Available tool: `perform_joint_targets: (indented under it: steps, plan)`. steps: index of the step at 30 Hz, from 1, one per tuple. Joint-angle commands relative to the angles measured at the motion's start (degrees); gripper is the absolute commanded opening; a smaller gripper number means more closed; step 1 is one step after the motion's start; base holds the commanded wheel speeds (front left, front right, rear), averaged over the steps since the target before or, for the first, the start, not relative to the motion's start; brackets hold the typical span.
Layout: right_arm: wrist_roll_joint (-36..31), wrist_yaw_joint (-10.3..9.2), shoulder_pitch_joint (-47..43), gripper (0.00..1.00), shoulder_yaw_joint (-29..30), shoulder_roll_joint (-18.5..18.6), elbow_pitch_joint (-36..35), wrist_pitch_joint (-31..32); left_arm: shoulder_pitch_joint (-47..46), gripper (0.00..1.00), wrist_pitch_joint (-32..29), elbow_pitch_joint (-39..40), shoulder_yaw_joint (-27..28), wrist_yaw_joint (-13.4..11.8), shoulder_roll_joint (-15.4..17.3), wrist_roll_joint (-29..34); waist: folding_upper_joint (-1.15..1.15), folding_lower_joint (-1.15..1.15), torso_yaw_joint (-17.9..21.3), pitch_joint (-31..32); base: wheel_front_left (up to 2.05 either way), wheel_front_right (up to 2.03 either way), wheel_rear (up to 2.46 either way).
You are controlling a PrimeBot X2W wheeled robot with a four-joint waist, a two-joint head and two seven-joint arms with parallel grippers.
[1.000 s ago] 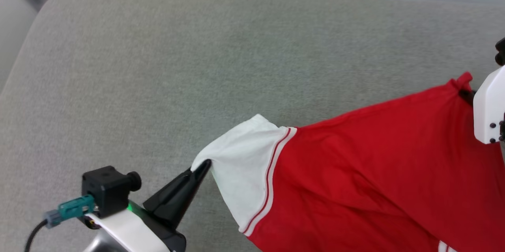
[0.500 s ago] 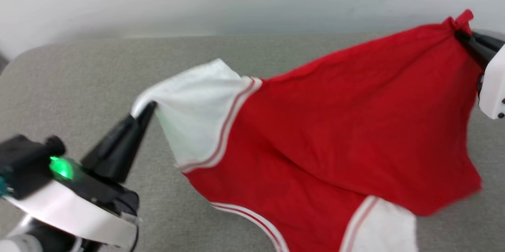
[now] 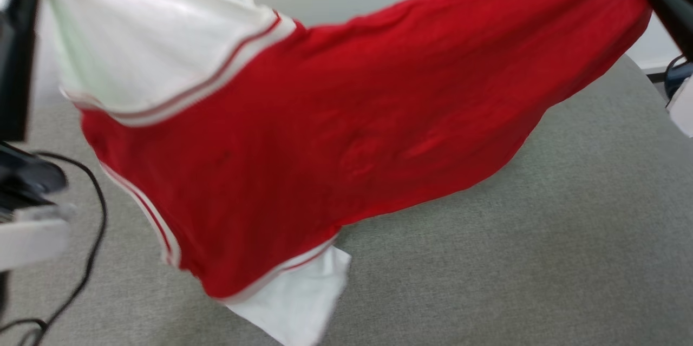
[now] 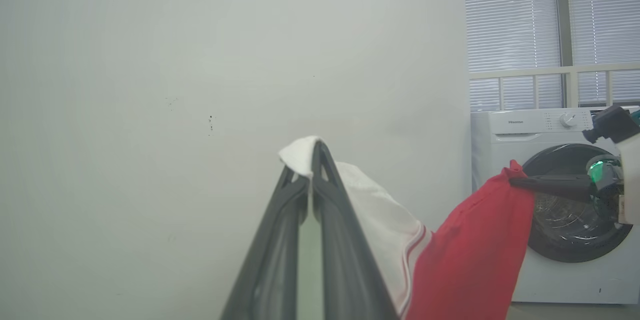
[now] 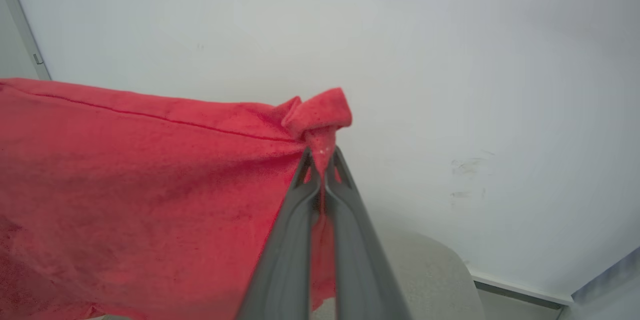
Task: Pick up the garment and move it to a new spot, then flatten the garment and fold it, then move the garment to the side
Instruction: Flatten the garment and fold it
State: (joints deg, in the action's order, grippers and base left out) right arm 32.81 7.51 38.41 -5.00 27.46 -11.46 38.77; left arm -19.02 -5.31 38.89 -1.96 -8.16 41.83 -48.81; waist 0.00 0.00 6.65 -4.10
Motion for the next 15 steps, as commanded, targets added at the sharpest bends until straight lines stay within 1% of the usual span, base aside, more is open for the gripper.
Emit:
perform_joint_targets:
  steps: [1, 9, 15]
  plan:
    - [0.33, -0.04, 1.3, 0.0, 0.62, -0.73, -0.94, -0.59, -2.42, 0.0, 0.19, 0.29, 1.09, -0.56, 0.37, -0.32, 0.0, 0.0, 0.93, -0.33, 0.0, 0.0, 0.0]
    - [1.66, -0.04, 4.46, 0.0, 4.5, -3.78, -4.41, -1.83, -14.8, 0.0, -0.96, -0.99, 4.91, -1.92, 2.74, -0.26, 0.0, 0.0, 3.0, -3.74, 0.0, 0.0, 0.0]
    - [0.69, -0.04, 9.03, 0.0, 6.97, -5.69, -4.85, -3.26, -26.33, 0.0, -3.2, -5.19, 3.62, -0.65, 5.1, -1.11, 0.0, 0.0, 3.56, -9.14, 0.0, 0.0, 0.0]
